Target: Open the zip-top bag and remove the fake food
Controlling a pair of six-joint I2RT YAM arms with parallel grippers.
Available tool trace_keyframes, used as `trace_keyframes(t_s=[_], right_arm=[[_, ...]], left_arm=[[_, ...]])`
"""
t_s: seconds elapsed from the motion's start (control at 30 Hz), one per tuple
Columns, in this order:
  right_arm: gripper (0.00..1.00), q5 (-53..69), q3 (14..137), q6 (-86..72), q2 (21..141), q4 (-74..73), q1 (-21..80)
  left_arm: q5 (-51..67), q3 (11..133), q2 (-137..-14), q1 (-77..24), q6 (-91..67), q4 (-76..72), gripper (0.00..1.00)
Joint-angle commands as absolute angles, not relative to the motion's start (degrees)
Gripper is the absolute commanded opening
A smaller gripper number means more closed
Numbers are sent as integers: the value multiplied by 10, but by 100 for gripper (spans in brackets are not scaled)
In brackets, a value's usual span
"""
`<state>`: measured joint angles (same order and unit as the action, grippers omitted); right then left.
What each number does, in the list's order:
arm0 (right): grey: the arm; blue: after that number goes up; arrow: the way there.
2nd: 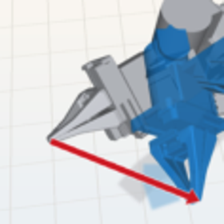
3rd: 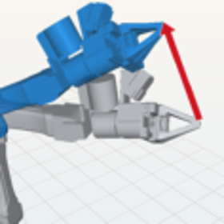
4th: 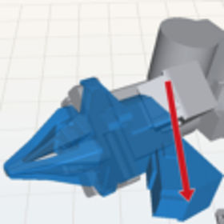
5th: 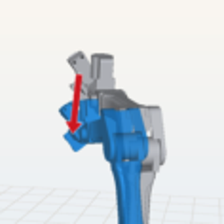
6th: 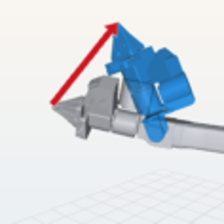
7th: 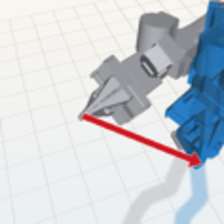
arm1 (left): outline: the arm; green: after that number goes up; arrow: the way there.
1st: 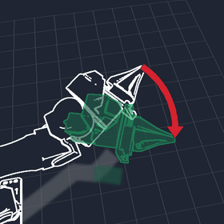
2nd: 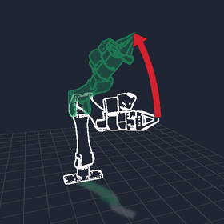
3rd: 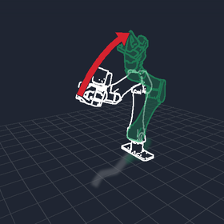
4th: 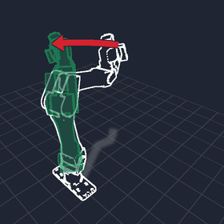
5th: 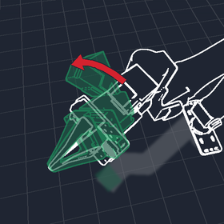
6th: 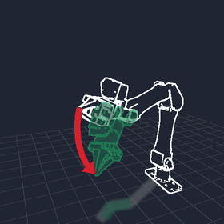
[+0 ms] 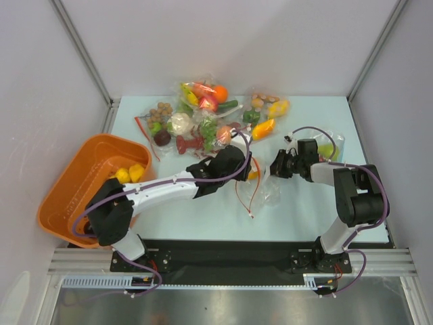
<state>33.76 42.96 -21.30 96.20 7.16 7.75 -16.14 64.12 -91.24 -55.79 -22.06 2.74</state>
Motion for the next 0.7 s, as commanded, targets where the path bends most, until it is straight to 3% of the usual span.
trace_keyframes(t_s=[0.0, 0.23, 0.67], right_arm=[[19, 342, 427, -204, 950, 84, 74], [19, 345, 426, -204, 950, 84, 73], [18, 346, 425, -203, 950, 87, 69]], left_arm=[[-164, 670, -918, -581, -230, 18, 38], [-149, 683, -954, -598, -243, 24, 36], [-270, 677, -894, -649, -224, 53, 38]])
